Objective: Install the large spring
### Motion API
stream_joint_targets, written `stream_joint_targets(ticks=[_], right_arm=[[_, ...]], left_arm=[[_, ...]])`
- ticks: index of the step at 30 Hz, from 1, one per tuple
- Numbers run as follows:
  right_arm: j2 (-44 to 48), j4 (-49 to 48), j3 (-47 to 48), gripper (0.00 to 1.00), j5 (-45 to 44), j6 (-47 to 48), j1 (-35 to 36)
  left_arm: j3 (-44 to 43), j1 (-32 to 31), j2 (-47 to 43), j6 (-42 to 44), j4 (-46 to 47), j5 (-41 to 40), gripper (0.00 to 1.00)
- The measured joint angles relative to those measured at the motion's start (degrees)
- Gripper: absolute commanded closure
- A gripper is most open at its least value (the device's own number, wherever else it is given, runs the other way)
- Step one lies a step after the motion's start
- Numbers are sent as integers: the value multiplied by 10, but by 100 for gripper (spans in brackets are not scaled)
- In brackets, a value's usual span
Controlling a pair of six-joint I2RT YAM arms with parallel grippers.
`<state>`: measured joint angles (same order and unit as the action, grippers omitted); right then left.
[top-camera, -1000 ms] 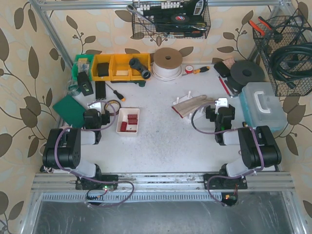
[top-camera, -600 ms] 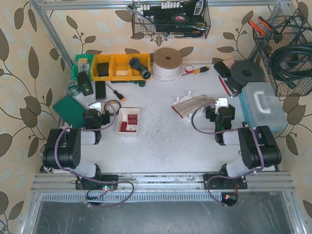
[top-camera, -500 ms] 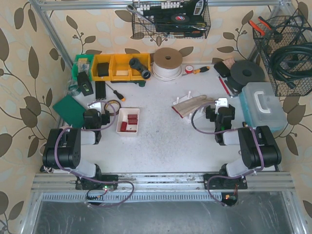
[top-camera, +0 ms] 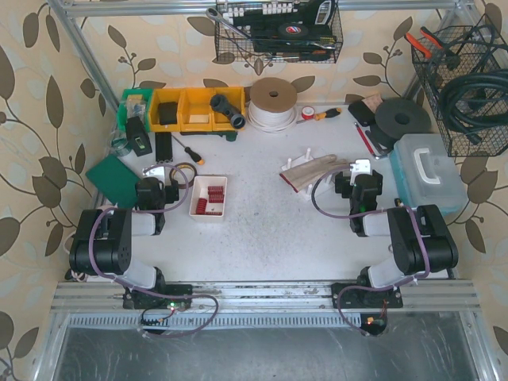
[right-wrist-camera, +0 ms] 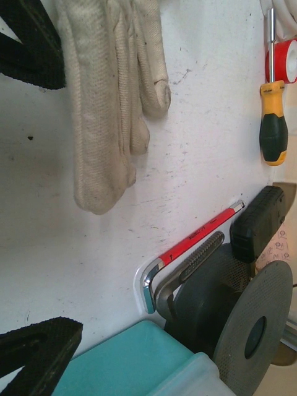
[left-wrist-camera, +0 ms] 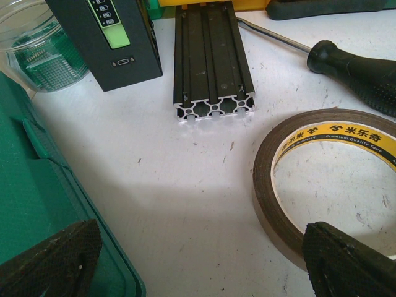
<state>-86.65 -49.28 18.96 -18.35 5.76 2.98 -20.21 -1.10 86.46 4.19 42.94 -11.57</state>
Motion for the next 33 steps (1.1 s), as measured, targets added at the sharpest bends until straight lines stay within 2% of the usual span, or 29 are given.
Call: stream_joint_targets(ticks=[8,15,24,28,33], right_arm=[[0,0,0,0,0,0,0],[0,-2,0,0,-3,1,6],[3,-14,-1,0,-13,10,22],[48,13,-7,0,-23,14,30],[180,88,-6,0,-41,14,35]], left_arm=[[0,-3,0,0,0,-2,9],[48,-77,0,16,75,-85,9],[53,-80,-4,19,103,-136,9],[27,-82,-52,19,15,-157,9],[-69,-84,-113,5,-128,-169,9]])
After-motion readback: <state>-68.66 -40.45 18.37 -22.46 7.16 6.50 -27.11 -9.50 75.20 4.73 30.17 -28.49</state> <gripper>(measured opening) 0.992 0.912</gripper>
